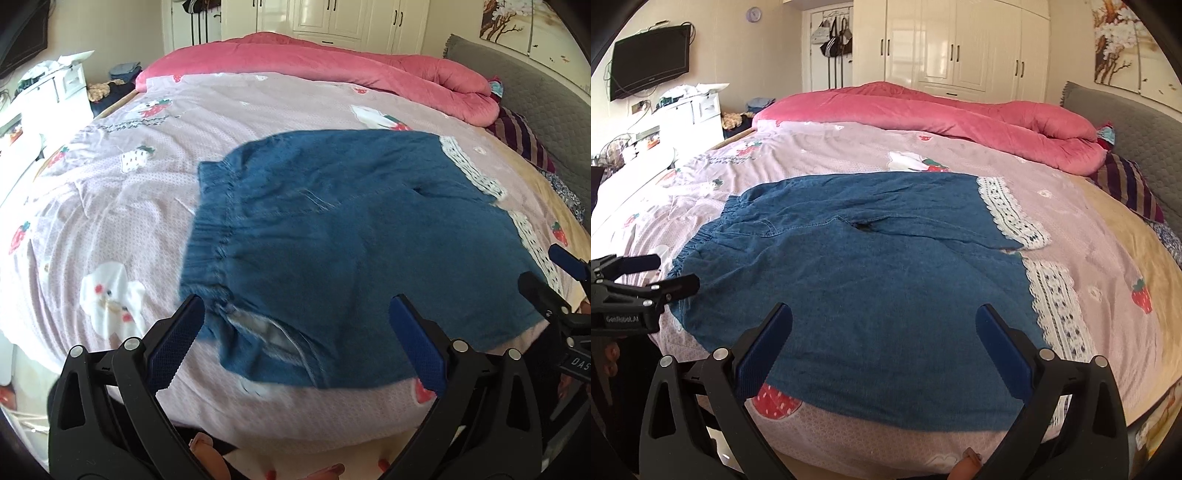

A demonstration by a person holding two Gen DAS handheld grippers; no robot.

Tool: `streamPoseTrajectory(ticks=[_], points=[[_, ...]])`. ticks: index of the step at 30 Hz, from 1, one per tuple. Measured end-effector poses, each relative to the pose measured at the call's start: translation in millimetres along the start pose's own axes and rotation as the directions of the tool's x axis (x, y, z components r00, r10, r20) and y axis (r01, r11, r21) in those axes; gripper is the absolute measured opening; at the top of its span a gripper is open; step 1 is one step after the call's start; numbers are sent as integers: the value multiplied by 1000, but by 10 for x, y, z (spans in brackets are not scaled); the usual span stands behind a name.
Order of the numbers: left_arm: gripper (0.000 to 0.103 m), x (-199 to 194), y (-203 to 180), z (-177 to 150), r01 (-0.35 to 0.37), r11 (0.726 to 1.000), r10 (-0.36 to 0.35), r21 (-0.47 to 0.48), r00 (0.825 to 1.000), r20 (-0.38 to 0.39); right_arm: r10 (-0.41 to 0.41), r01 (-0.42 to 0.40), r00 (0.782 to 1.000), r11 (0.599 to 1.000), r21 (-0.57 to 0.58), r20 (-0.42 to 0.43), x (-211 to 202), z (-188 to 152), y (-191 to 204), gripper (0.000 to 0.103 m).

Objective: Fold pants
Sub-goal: 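Grasp the elastic waistband with the left tool while the right tool grasps the denim leg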

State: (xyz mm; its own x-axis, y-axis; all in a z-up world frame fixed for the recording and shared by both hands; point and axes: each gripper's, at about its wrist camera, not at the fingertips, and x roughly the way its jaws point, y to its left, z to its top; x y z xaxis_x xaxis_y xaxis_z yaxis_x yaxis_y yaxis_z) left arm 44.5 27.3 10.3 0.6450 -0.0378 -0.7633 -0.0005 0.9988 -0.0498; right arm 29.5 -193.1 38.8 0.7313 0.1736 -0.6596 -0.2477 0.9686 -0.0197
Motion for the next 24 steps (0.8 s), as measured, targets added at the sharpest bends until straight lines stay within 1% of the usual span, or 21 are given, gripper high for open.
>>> streamPoseTrajectory(ticks=[3, 6, 8, 11, 14, 15, 19, 22, 24], points=[[94, 78, 188, 173, -9, 1000, 9, -19, 1000, 7, 37, -37, 999, 999, -13, -11, 122, 166, -9, 99], [94, 178, 376, 378, -36, 999, 37, -24, 999, 15, 59, -60, 998, 997, -43, -21, 256, 326, 12, 99], [94, 248, 469, 501, -53, 998, 53, -18, 999, 13, 68, -70, 997, 995, -70, -34, 364, 427, 36, 99], [94, 402, 585, 723, -72, 997, 71, 6, 997, 18, 91, -95, 994, 992, -78, -55, 568, 600, 36, 99], [94, 617, 687, 931, -53, 999, 53, 6, 999, 5, 104, -110, 992, 990, -84, -74, 756, 748, 37, 99], [94, 735, 729, 1011, -42, 999, 42, 1, 999, -16, 101, -108, 991, 990, -88, -82, 842, 813, 40, 99], [93, 1095, 822, 1221, -46, 999, 45, -2, 997, -57, 90, -104, 990, 985, -134, -105, 1133, 1039, 83, 99], [82, 1318, 896, 1339, -57, 998, 56, 0, 996, -66, 109, -127, 985, 982, -139, -131, 1354, 1213, 81, 99], [78, 1424, 919, 1381, -48, 999, 48, 9, 996, -75, 106, -127, 985, 980, -151, -136, 1479, 1304, 92, 99]])
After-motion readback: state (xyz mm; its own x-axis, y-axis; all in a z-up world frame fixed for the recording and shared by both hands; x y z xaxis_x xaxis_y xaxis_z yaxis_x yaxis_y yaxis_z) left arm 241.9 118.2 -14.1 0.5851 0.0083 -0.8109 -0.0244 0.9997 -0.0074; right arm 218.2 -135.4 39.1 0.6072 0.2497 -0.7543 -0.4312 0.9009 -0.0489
